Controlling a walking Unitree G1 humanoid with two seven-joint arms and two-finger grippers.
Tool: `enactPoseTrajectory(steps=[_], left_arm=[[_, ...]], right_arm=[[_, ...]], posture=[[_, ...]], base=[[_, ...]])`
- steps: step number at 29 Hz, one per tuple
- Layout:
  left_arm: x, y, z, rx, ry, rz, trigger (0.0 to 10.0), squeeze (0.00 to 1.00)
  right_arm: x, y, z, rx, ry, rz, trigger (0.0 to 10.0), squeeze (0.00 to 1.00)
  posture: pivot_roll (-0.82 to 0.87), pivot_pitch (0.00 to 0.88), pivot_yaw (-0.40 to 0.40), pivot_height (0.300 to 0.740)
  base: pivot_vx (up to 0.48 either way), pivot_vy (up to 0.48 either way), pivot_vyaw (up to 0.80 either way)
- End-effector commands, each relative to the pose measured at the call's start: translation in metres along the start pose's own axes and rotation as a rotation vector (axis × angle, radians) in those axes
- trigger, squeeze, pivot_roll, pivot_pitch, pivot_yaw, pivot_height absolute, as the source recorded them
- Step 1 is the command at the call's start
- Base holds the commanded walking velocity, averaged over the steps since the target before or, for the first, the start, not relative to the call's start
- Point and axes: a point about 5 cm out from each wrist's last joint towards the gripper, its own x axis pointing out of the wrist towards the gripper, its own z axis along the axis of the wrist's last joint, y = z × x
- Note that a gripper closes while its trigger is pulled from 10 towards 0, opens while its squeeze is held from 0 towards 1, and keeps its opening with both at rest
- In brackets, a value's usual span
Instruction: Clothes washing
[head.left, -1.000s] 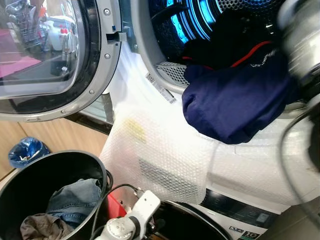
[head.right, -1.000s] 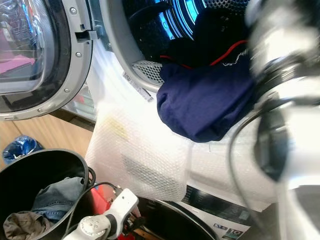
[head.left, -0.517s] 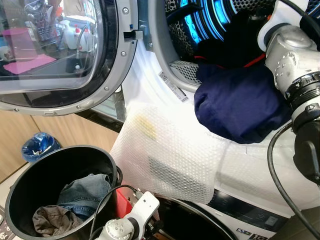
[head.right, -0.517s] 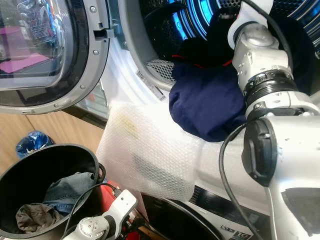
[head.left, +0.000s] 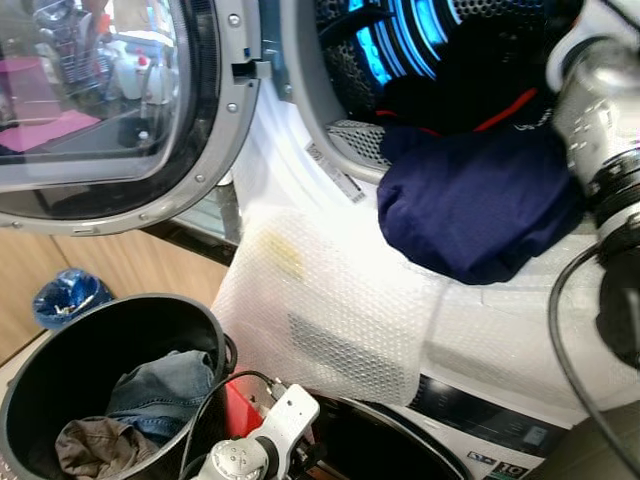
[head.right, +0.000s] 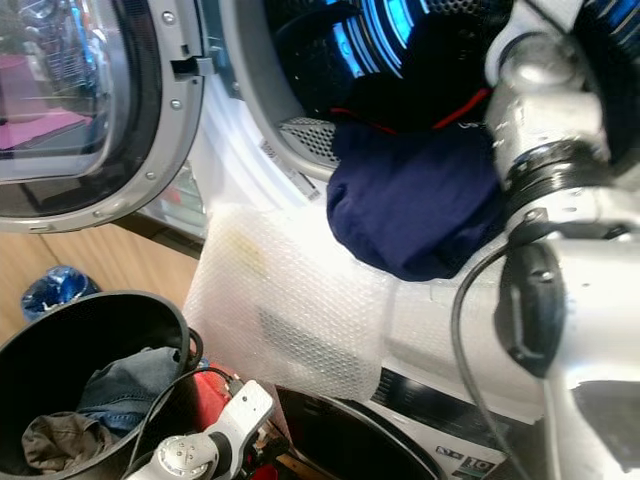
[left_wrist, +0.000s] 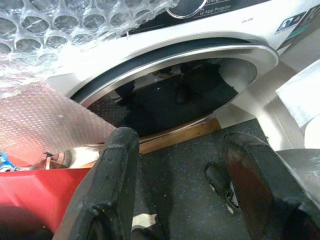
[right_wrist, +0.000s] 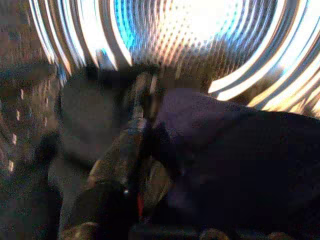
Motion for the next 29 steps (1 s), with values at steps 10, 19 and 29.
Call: enactPoseTrajectory(steps=[10,19,29], left_arm=[[-0.006,0.001,-0.008,-0.012,0.030,0.011,10.0,0.00],[-0.007,0.000,-0.010,-0.003,0.037,-0.002,10.0,0.00],[-0.008,-0.001,-0.009,0.004,0.041,-0.013,10.0,0.00]], right_arm=[[-0.051,-0.001,0.011,0.161,-0.160,0.083,10.0,0.00],[-0.067,-0.032,0.039,0.142,-0.273,0.150,10.0,0.00],[-0.103,-0.041,0.027,-0.108,-0.150,0.418,10.0,0.00]], posture=[[-0.11,0.101,-0.017,0.740],[-0.13,0.102,-0.007,0.740],[-0.13,0.104,-0.001,0.740]], base=[[0.000,0.000,0.00],[0.000,0.000,0.00],[0.000,0.000,0.00]])
